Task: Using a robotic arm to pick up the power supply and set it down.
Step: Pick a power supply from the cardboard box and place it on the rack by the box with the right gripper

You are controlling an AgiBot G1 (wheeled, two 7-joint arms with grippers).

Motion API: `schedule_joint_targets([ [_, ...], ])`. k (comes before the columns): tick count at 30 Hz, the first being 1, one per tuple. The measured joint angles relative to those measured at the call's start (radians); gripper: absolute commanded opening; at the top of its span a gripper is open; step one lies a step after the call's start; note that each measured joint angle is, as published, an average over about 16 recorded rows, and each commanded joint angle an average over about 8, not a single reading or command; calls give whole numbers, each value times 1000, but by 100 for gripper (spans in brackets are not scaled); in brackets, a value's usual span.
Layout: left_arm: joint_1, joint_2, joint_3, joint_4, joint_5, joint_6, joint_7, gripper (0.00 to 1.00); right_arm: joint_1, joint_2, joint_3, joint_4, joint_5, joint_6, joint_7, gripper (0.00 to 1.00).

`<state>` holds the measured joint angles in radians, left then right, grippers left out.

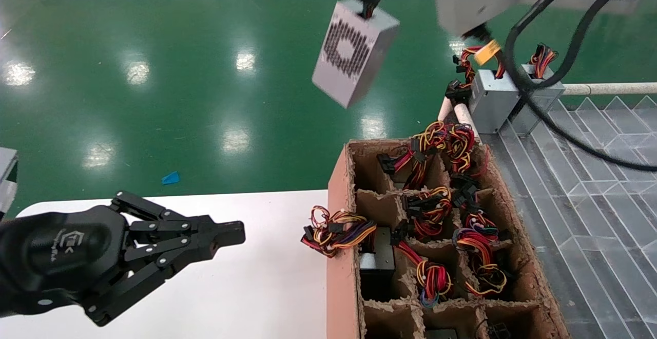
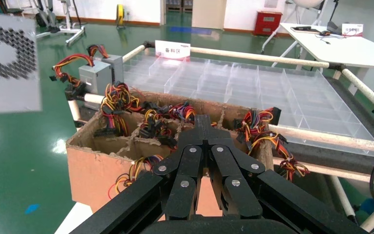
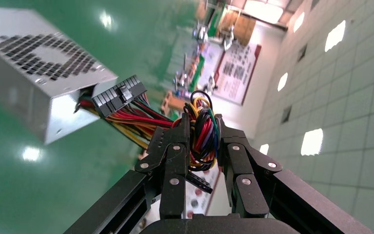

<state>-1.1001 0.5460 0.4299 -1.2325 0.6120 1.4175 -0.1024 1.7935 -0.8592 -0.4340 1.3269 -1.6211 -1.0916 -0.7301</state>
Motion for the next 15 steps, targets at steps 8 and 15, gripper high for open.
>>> schedule_joint_targets([
  [8, 0, 0, 0, 0, 0, 0, 0, 0, 51, 48, 17, -31, -87, 40, 12, 0],
  [15, 0, 0, 0, 0, 0, 0, 0, 0, 103, 119, 28, -66, -204, 64, 59, 0],
])
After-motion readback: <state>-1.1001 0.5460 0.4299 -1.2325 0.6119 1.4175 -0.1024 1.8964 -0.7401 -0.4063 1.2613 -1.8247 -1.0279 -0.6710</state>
